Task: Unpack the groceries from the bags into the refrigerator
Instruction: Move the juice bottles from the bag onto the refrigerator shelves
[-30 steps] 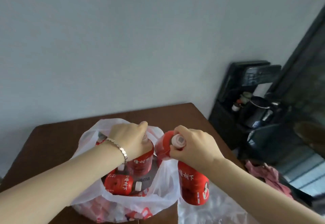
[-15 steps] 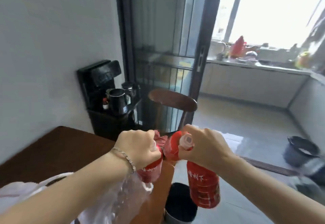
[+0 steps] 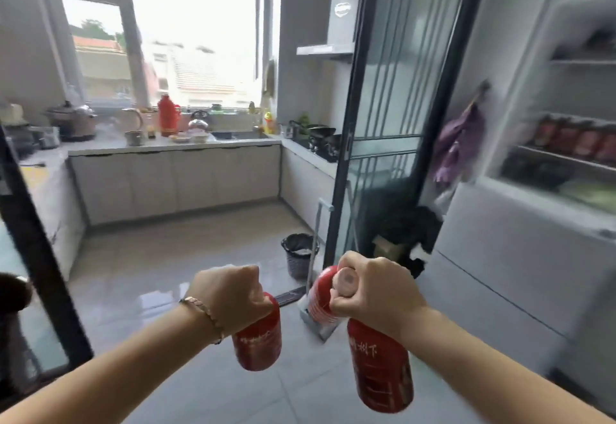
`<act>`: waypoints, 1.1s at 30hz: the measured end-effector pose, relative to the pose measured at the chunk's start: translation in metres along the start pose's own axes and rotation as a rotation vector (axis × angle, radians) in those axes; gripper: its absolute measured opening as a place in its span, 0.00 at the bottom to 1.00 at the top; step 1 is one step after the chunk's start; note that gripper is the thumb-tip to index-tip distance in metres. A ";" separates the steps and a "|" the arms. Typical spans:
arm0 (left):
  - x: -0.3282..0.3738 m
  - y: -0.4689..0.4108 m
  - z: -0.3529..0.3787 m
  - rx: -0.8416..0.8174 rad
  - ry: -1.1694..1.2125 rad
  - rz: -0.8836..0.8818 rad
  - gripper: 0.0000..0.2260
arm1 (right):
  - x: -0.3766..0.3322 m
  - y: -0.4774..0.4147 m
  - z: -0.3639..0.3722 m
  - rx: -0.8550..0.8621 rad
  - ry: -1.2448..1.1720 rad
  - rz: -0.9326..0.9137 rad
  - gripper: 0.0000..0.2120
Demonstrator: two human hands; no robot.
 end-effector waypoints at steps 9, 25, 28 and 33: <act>0.244 -0.172 0.025 -0.055 0.174 0.343 0.14 | 0.247 -0.004 -0.034 0.075 0.091 0.476 0.11; 0.599 -0.455 0.013 0.027 0.255 0.871 0.16 | 0.586 -0.080 -0.107 0.360 0.223 0.961 0.10; 0.654 -0.484 0.012 0.093 0.253 0.923 0.14 | 0.638 -0.087 -0.120 0.422 0.212 0.960 0.12; 0.763 -0.544 0.026 0.160 0.410 0.864 0.12 | 0.755 -0.106 -0.139 0.553 0.234 0.990 0.12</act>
Point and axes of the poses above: each hand's wrist, its own y-axis away from the middle knuckle, its own z-axis out of the palm, x = y × z, the point moved 2 cm from there along -y, towards the middle knuckle, and after that the axes turned 10 degrees about -z, right-handed, at the moved point
